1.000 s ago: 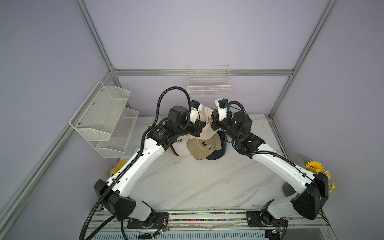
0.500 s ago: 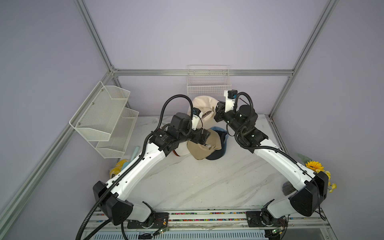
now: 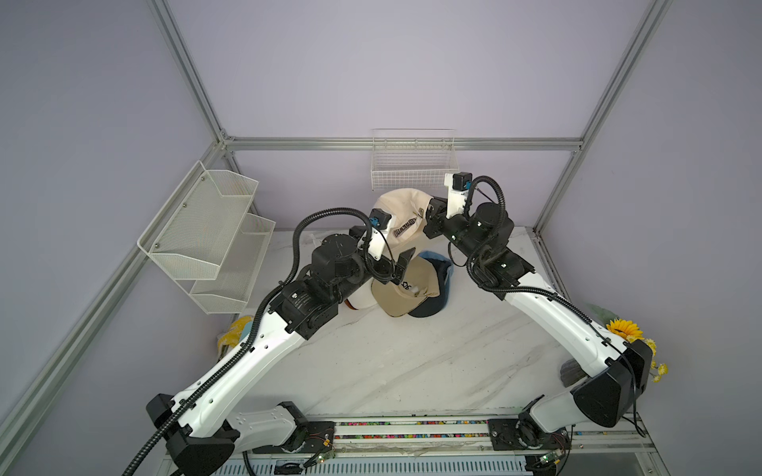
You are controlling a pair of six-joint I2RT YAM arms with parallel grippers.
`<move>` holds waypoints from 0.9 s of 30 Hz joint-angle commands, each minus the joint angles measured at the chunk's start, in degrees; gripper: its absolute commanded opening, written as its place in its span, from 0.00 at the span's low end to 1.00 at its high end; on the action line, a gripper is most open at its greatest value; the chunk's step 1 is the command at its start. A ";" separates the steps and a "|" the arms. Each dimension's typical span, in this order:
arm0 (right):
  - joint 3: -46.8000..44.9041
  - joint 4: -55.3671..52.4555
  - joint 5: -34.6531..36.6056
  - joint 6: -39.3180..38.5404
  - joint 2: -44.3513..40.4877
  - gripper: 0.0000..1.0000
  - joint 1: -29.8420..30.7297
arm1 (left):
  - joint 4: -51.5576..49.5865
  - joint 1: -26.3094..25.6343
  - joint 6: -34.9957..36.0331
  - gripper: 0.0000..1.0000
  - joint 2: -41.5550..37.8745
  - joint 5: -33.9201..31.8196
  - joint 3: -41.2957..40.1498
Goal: Open the adjustable buckle of the baseball cap
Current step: Pull the adjustable strap on the baseball cap.
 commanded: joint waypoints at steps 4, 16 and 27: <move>2.54 -0.27 -1.85 4.07 0.10 0.00 0.06 | 3.36 -1.26 4.32 0.91 3.12 -2.09 3.14; 0.12 1.26 -3.34 6.54 -0.90 0.00 0.04 | 8.96 -1.23 5.76 0.76 7.03 -2.79 5.30; -1.68 2.24 -4.13 7.34 -2.52 0.00 0.09 | 9.80 -1.22 6.95 0.72 11.46 -4.00 7.69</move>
